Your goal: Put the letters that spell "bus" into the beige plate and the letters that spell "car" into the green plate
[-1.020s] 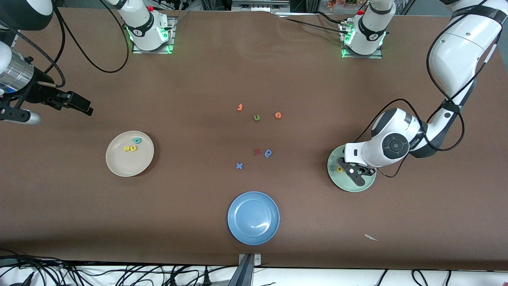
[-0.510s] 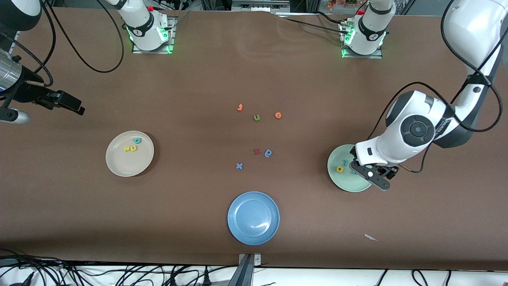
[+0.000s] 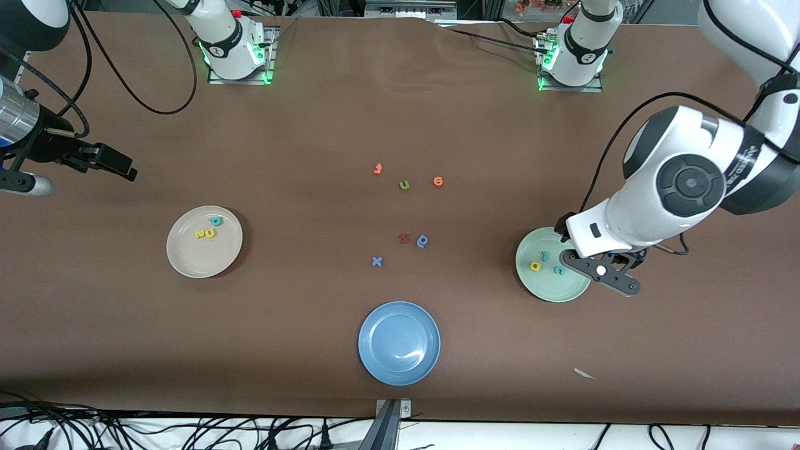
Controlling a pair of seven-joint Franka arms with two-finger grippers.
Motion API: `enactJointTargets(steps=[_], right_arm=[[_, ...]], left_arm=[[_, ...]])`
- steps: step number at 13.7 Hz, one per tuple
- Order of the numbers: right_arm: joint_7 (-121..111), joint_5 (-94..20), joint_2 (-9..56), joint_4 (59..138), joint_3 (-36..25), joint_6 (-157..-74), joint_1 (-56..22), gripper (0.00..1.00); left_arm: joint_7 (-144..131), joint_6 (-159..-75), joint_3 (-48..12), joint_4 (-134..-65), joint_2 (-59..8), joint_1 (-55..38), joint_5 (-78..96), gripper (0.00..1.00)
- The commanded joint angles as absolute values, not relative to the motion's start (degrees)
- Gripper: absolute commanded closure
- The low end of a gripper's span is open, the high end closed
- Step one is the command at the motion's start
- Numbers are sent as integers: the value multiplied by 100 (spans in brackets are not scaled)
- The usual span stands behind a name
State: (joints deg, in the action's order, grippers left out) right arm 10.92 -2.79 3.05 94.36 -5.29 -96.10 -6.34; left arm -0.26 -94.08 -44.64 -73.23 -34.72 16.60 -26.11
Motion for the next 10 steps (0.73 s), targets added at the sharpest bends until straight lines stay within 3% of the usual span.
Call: enactJointTargets(steps=[1,3,8,10], right_arm=[[1020,-334,360,9264,-571,-9466,-686,0],[1020,-325,360,9264,-571,-9466,-694,0],[1046,-325,369,9237,-562,-9422,-694,0],[1046,-325,369,9237,-562,-9413,-694,0]], left_arm=[[-237,-9272,-4404,-7277,-3148,1644,-2164,0],[-255,-9255,-4107,-7356,-2736,1356,-1829,0],[-237,-9167,-990,-8057,-1348,-427,-54,0],[-237,-9420,-468,-8672,-785,-720,-97,0]])
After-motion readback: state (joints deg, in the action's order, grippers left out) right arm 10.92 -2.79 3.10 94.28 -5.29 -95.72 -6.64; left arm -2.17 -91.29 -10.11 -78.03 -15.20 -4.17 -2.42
